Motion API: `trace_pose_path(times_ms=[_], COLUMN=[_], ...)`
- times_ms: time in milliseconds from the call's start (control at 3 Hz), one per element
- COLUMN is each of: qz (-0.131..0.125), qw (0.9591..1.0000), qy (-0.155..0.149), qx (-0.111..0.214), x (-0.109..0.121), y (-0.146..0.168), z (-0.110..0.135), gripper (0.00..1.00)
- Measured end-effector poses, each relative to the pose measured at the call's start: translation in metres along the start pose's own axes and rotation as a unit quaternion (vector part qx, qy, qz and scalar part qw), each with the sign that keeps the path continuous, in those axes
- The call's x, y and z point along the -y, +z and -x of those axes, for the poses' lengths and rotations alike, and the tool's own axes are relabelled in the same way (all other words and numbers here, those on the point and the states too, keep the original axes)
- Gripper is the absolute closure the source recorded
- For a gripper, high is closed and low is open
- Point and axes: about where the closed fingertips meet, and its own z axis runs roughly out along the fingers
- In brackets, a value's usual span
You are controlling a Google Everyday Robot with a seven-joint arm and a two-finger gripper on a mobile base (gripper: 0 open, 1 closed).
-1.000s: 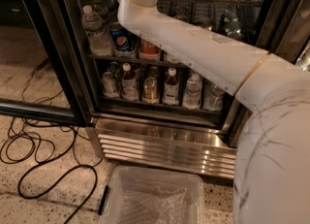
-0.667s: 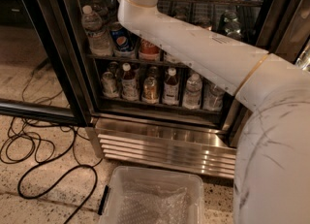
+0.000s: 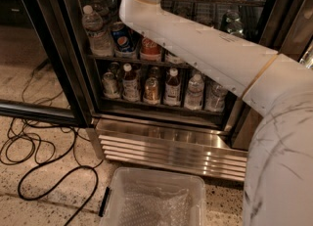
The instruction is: Pick coke can from top shelf of fridge
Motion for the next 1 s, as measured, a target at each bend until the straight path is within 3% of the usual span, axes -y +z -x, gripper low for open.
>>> trace_pose_path(times_ms=[1000], qz=[-0.003], qw=[0.9998], qy=[0.016], qx=[-0.008], x=[0.006], y=[-0.011], z=[0.0079], gripper=[1.0])
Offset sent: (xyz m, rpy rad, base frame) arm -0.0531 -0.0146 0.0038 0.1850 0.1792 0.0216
